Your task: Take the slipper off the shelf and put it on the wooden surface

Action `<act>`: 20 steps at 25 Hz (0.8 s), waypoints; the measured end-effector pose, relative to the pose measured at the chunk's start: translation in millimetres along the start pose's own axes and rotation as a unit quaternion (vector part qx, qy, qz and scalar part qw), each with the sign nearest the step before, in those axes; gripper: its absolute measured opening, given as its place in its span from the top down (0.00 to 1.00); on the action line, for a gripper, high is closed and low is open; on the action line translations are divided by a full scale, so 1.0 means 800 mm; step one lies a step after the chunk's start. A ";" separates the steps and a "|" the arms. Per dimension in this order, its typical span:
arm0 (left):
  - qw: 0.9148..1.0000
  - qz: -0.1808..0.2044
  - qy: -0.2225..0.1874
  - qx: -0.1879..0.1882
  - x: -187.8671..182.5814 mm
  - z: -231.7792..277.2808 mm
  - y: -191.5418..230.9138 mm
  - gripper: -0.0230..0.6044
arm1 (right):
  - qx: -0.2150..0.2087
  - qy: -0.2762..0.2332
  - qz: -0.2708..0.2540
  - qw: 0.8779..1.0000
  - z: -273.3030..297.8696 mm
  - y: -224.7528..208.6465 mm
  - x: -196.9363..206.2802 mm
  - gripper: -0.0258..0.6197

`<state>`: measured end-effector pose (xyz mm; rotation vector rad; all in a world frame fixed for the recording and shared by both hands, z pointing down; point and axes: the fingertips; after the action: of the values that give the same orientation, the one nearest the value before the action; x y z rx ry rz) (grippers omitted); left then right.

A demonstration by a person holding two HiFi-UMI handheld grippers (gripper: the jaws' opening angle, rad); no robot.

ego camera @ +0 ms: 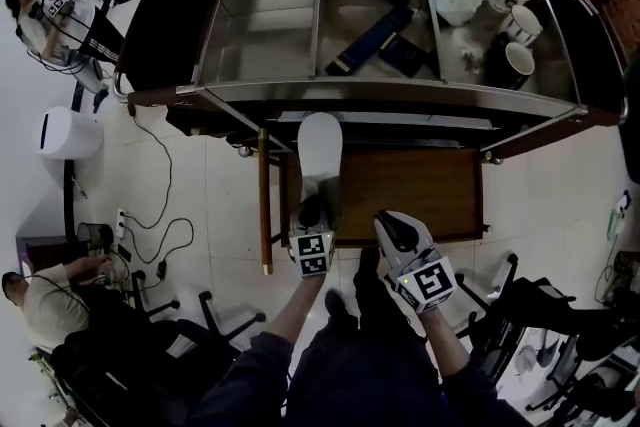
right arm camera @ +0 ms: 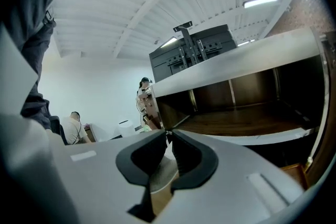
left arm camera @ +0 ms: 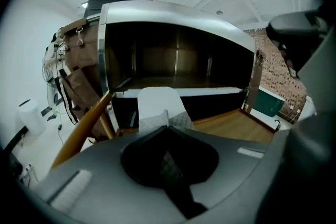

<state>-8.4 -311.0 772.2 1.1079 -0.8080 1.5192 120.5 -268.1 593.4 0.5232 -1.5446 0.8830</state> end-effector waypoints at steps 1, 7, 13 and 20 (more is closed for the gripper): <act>1.000 -0.005 0.013 -0.004 0.024 -0.013 -0.001 0.94 | -0.003 0.002 -0.002 1.000 -0.004 0.010 0.003 0.93; 0.993 -0.078 0.087 -0.033 0.126 -0.035 0.022 0.93 | -0.001 0.011 -0.009 1.000 -0.042 0.056 0.015 0.94; 0.997 -0.069 0.023 0.034 0.055 -0.089 -0.003 0.81 | -0.006 0.005 -0.018 1.000 -0.089 0.106 0.013 0.94; 0.989 -0.100 -0.068 0.089 -0.045 -0.276 -0.042 0.80 | -0.034 -0.001 -0.013 0.999 -0.133 0.211 0.020 0.93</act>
<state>-26.5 -115.2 660.6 1.3941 -0.6409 1.3776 56.8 -80.2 568.2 0.4944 -1.5606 0.8063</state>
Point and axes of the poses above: the fingertips, and each gripper's own axes: z forward along the fingers, y to its left, x out of its underside, and after that the axes turned 13 degrees about -y, right-handed
